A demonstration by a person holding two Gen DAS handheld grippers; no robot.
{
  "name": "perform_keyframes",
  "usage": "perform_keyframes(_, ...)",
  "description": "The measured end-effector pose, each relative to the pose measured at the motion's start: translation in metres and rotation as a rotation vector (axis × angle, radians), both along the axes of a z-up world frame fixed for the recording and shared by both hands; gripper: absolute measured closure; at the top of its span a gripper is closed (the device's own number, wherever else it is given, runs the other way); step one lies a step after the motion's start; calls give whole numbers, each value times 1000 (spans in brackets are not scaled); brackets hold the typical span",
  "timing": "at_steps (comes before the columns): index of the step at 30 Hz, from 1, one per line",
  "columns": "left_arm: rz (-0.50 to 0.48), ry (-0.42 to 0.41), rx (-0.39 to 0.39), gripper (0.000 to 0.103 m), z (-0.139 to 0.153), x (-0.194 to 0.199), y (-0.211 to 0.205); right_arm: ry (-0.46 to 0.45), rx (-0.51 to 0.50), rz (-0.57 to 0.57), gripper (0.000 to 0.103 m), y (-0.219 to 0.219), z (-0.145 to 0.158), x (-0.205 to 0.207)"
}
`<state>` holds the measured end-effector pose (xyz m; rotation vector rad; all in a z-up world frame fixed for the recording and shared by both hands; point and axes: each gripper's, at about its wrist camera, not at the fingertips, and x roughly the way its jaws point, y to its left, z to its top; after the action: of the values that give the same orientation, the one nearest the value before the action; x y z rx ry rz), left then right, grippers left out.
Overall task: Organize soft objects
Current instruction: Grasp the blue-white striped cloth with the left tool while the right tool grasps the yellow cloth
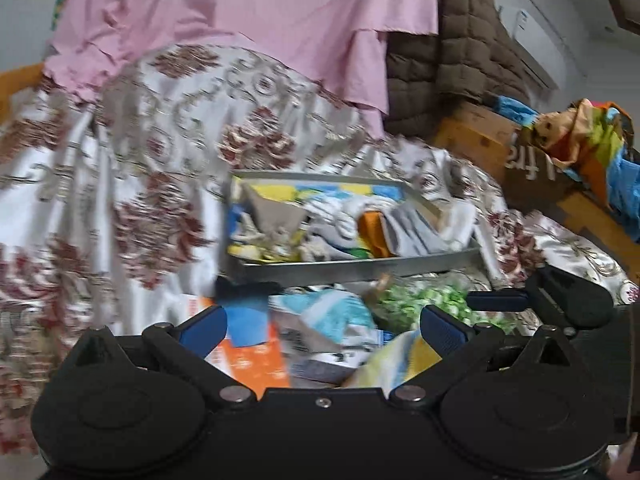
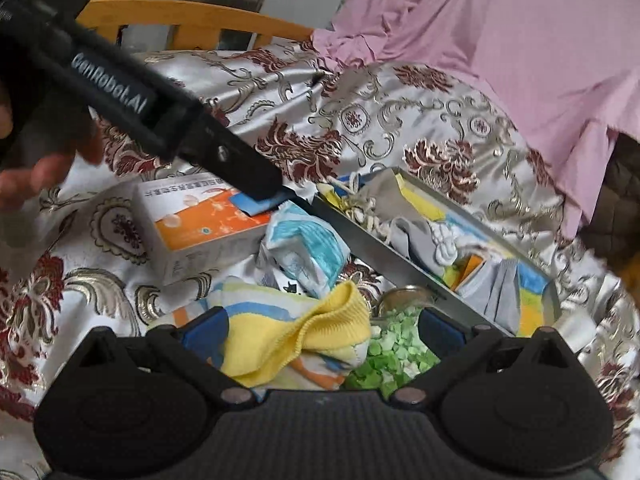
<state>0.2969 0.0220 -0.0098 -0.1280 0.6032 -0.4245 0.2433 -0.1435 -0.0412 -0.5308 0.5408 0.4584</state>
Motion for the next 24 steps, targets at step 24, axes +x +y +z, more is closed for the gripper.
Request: perform_keyframes(24, -65, 118, 112, 29, -37, 58, -37, 34, -13, 50, 10, 7, -21, 8)
